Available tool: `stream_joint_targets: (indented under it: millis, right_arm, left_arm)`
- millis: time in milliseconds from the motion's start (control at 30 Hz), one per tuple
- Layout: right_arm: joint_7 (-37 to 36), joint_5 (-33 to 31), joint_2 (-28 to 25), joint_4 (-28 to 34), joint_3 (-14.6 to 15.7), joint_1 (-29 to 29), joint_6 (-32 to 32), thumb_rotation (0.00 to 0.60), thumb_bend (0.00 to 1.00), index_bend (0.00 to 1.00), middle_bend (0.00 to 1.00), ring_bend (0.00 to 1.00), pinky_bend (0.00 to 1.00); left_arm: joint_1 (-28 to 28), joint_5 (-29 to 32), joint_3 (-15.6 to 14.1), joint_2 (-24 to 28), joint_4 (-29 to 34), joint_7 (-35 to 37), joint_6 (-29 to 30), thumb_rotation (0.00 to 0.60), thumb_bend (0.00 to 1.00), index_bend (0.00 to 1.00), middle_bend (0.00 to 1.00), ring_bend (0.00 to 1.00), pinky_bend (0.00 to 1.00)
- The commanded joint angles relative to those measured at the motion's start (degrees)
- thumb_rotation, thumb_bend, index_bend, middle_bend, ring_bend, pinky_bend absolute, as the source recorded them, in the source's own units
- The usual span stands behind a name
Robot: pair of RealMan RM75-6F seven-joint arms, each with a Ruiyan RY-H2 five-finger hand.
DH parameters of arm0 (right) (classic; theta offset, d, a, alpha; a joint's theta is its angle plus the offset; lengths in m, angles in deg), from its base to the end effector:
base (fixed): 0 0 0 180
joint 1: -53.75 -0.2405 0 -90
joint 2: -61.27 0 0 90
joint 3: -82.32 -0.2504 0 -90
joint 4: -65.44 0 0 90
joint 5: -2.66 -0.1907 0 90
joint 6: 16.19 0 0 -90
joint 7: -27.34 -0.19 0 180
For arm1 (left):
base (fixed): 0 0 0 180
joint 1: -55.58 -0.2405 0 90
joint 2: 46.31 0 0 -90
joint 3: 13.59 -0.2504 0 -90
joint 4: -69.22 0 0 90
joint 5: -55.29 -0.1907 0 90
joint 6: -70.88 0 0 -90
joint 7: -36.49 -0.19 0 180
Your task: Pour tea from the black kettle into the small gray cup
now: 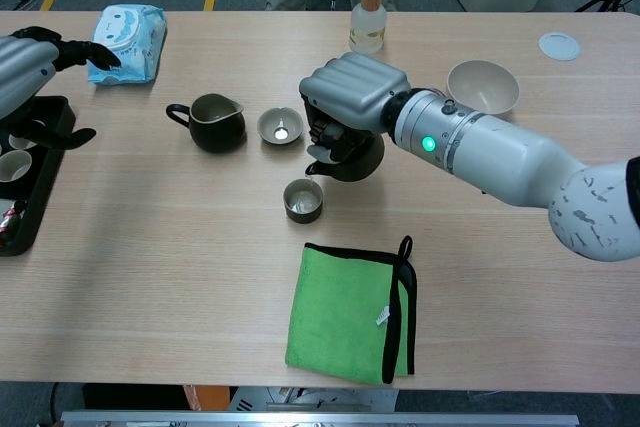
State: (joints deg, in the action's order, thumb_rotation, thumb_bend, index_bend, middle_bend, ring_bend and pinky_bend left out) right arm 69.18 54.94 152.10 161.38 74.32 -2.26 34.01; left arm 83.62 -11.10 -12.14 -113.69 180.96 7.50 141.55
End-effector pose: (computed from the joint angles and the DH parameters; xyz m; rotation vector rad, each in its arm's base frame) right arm -0.0374 -0.3396 -0.0646 2.2427 -0.6934 0.8127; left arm -0.1891 0.2943 0.0883 -1.7294 -0.9164 -0.7739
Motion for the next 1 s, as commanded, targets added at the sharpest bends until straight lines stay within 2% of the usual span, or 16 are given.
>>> stream_joint_targets:
  millis: [33, 367, 1000]
  right_arm:
    - [1.1, -0.9, 0.0, 0.3, 0.1, -0.9, 0.3, 0.496, 0.35, 1.00, 0.97, 0.95, 0.23]
    - [4.7, -3.8, 0.3, 1.0, 1.5, -3.4, 1.1, 0.499, 0.35, 1.00, 0.97, 0.95, 0.23]
    - [5.3, -5.0, -0.9, 2.2, 2.9, -5.1, 2.9, 0.500, 0.35, 1.00, 0.97, 0.95, 0.23]
  left_arm:
    - [-0.1, 0.0, 0.0, 0.0, -0.1, 0.0, -0.1, 0.600, 0.28, 0.17, 0.21, 0.19, 0.09]
    - [-0.5, -0.3, 0.4, -0.3, -0.4, 0.2, -0.3, 0.600, 0.28, 0.17, 0.21, 0.19, 0.09]
    - [-0.7, -0.4, 0.9, -1.0, -0.7, -0.4, -0.9, 0.600, 0.28, 0.17, 0.21, 0.19, 0.09]
